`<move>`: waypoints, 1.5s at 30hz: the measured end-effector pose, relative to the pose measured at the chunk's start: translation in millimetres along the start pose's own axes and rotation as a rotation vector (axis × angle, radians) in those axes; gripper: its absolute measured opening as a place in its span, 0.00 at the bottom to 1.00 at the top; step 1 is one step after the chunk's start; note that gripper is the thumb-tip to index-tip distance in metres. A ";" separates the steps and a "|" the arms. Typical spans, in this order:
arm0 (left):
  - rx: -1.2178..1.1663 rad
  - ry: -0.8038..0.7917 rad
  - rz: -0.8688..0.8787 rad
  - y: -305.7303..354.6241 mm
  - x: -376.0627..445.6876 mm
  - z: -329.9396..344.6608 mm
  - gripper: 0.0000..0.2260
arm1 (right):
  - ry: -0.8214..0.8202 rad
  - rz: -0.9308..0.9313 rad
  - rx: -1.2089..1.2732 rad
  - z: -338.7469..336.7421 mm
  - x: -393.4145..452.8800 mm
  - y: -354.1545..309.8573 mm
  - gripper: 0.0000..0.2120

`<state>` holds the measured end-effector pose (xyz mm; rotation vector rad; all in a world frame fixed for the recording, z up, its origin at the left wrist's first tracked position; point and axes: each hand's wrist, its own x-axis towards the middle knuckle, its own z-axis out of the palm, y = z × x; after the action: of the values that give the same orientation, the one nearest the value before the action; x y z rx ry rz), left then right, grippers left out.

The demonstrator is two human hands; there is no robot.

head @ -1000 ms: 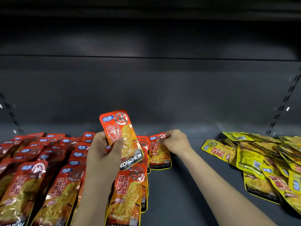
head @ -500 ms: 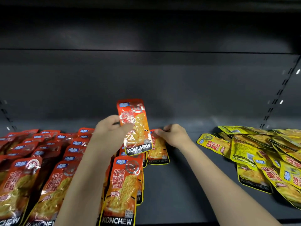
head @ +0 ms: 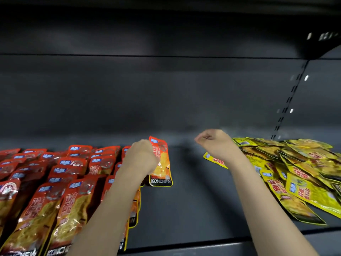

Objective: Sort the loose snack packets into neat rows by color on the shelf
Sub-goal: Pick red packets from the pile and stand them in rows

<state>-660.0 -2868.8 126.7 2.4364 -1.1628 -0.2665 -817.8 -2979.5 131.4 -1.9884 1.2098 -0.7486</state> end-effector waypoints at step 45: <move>0.173 -0.048 0.443 216.0 -49.5 119.3 0.22 | 0.163 0.004 -0.091 -185.1 -96.5 174.4 0.05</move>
<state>-882.5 -2986.0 117.9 2.2406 -1.7678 -0.0917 -1086.5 -2997.4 93.2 -2.0296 1.3640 -0.8813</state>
